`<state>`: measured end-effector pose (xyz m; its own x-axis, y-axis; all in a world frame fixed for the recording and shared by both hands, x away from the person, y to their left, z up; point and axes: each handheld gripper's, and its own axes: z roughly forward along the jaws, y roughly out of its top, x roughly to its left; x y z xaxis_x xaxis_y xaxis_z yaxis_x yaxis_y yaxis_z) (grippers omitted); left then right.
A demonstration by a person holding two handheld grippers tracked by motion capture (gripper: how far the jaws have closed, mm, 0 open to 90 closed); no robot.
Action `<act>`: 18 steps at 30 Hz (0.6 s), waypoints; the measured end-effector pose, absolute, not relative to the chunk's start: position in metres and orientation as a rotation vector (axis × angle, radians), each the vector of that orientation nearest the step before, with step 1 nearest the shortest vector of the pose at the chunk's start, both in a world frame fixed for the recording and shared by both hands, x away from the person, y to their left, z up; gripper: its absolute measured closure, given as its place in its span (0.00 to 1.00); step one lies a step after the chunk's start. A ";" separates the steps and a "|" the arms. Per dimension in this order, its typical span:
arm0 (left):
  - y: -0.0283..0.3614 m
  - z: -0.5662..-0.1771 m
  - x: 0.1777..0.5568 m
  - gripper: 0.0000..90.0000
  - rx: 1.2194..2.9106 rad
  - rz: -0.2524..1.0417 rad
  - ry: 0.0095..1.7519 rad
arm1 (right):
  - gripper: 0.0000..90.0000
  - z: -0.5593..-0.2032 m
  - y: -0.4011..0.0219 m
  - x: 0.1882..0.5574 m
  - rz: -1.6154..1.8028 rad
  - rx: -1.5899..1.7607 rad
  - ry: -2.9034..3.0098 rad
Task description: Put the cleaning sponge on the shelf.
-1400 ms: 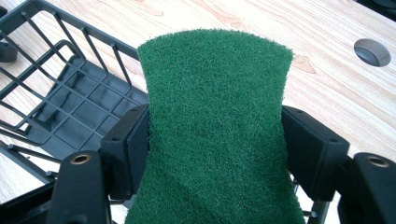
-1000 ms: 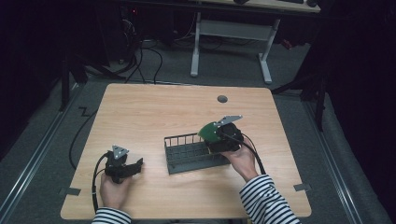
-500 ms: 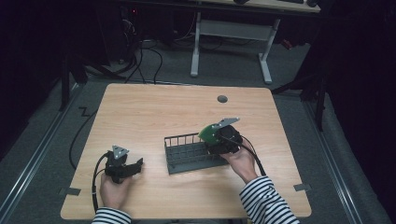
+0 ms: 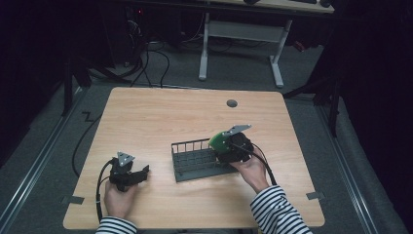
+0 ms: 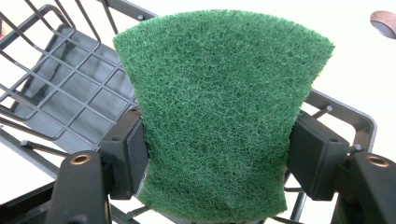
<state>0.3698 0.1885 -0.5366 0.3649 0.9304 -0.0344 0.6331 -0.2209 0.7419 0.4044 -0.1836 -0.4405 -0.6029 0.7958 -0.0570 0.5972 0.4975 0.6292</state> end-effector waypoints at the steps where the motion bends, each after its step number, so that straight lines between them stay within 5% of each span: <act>1: 0.189 -0.537 0.370 0.28 1.950 0.560 1.352 | 0.32 -0.440 -0.184 0.404 0.823 1.172 2.410; 18: 0.189 -0.537 0.370 0.28 1.949 0.560 1.352 | 0.27 -0.428 -0.197 0.397 0.924 1.187 2.402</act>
<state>0.3699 0.1886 -0.5366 0.3649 0.9304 -0.0354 0.6331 -0.2201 0.7422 0.3975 -0.1969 -0.4278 -0.6105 0.7920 0.0099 0.5943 0.4498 0.6667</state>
